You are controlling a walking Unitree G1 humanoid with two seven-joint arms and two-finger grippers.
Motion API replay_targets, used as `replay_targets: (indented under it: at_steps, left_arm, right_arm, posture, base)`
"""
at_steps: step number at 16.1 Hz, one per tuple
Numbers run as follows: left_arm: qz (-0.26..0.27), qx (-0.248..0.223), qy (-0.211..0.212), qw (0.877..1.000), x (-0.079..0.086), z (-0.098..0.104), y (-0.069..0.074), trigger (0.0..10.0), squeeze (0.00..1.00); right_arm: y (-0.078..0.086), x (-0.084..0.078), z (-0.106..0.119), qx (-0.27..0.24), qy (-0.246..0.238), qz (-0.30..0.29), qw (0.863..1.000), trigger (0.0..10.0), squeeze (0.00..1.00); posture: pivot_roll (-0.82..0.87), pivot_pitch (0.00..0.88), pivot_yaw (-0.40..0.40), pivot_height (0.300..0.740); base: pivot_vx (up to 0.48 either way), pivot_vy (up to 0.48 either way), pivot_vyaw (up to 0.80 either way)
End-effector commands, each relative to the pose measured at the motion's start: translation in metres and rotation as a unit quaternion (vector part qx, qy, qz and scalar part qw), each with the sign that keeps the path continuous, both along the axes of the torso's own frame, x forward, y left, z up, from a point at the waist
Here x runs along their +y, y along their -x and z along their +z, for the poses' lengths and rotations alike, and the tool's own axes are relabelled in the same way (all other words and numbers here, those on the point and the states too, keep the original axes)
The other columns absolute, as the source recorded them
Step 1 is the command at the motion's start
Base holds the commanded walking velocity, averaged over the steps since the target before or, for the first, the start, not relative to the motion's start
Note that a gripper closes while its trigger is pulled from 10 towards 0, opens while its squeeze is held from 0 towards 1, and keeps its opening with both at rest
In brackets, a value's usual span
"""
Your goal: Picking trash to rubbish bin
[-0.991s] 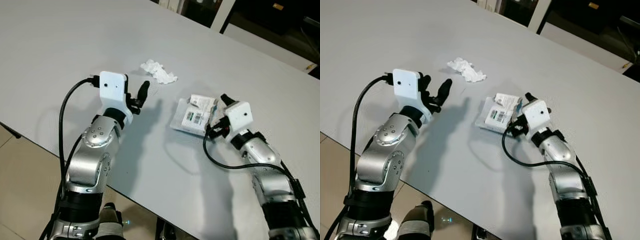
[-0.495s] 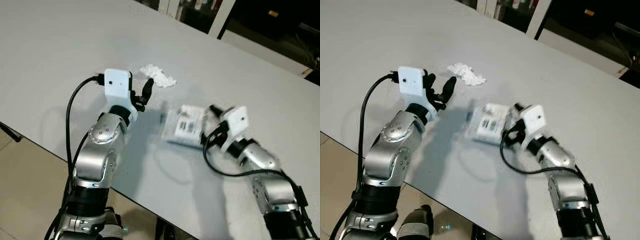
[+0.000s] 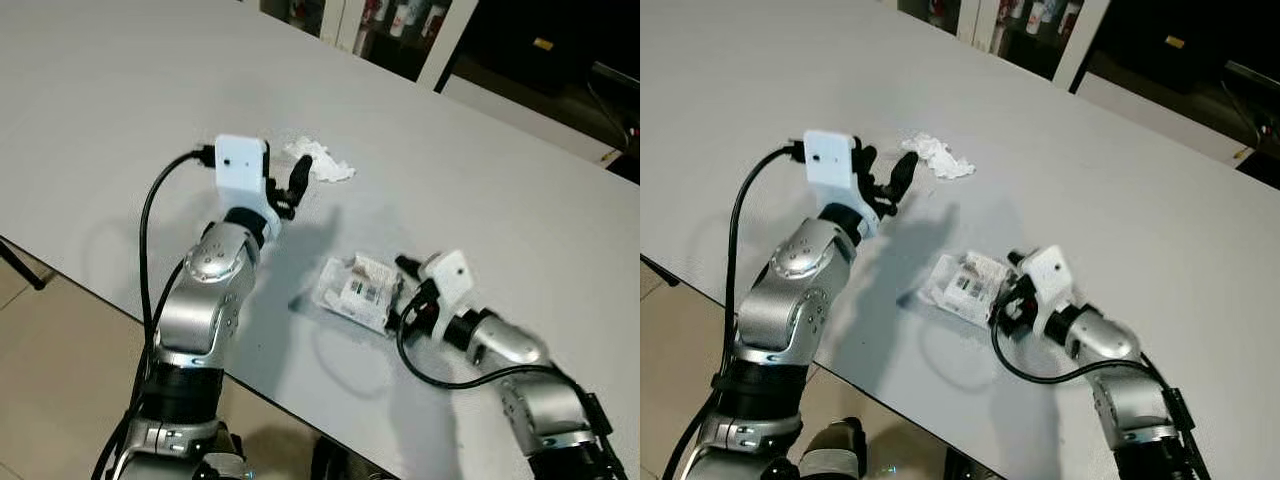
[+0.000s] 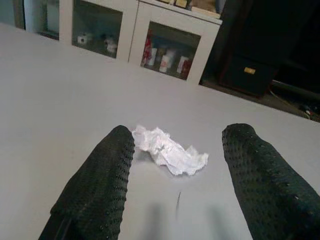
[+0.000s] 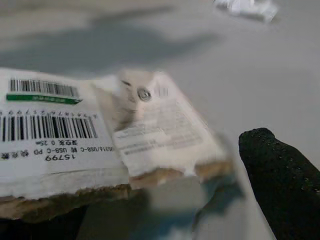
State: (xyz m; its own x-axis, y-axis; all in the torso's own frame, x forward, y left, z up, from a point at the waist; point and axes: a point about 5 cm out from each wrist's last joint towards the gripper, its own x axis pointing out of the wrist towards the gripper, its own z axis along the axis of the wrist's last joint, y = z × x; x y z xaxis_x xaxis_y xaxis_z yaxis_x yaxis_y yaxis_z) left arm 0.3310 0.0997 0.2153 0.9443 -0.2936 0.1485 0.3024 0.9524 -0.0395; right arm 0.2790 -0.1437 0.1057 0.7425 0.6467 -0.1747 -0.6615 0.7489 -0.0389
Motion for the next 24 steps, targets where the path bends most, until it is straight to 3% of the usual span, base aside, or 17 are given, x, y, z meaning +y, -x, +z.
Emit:
replay_targets:
  at_steps: [1, 2, 3, 4, 14, 17, 19, 24]
  left_arm:
    - [-0.011, 0.001, 0.003, 1.0, -0.006, -0.001, 0.0, 10.0, 0.0]
    - [-0.01, 0.001, 0.004, 1.0, -0.006, 0.0, -0.001, 10.0, 0.0]
    - [-0.01, 0.001, 0.005, 1.0, -0.007, 0.0, -0.001, 10.0, 0.0]
    - [-0.009, 0.001, 0.006, 1.0, -0.007, 0.0, -0.001, 10.0, 0.0]
    - [-0.011, 0.003, 0.013, 1.0, -0.01, -0.001, -0.003, 10.0, 0.0]
    - [-0.012, 0.003, 0.015, 1.0, -0.01, 0.0, -0.004, 10.0, 0.0]
    - [-0.008, 0.003, 0.016, 1.0, -0.009, 0.0, -0.005, 10.0, 0.0]
    - [-0.007, 0.001, 0.017, 1.0, -0.009, 0.001, -0.005, 10.0, 0.0]
  right_arm:
    - [0.004, -0.003, -0.01, 0.025, 0.005, 0.0, 1.0, 10.0, 0.0]
    - [0.005, 0.002, -0.016, 0.035, 0.01, 0.007, 0.999, 10.0, 0.0]
    - [0.007, 0.005, -0.021, 0.044, 0.009, 0.017, 0.999, 1.9, 0.0]
    - [0.008, 0.007, -0.023, 0.05, 0.004, 0.021, 0.999, 0.0, 0.0]
    - [0.008, -0.002, -0.023, 0.043, 0.001, -0.002, 0.999, 0.0, 0.0]
    - [0.004, -0.003, -0.015, 0.036, -0.026, -0.016, 0.999, 0.0, 0.0]
    - [-0.008, -0.006, 0.001, -0.005, -0.056, -0.059, 0.997, 0.0, 0.0]
    - [-0.027, -0.015, 0.036, -0.096, -0.064, -0.13, 0.985, 0.0, 0.0]
  posture:
    - [0.26, 0.158, -0.169, 0.74]
    - [0.26, 0.159, -0.17, 0.74]
    - [0.26, 0.161, -0.175, 0.74]
    - [0.26, 0.161, -0.175, 0.74]
    - [0.25, 0.155, -0.174, 0.74]
    - [0.25, 0.154, -0.175, 0.74]
    - [0.26, 0.154, -0.173, 0.74]
    - [0.26, 0.153, -0.169, 0.74]
  base:
    - [0.0, 0.0, 0.0]
    - [0.0, 0.0, 0.0]
    - [0.0, 0.0, 0.0]
    - [0.0, 0.0, 0.0]
    - [0.0, 0.0, 0.0]
    - [0.0, 0.0, 0.0]
    - [0.0, 0.0, 0.0]
    - [0.0, 0.0, 0.0]
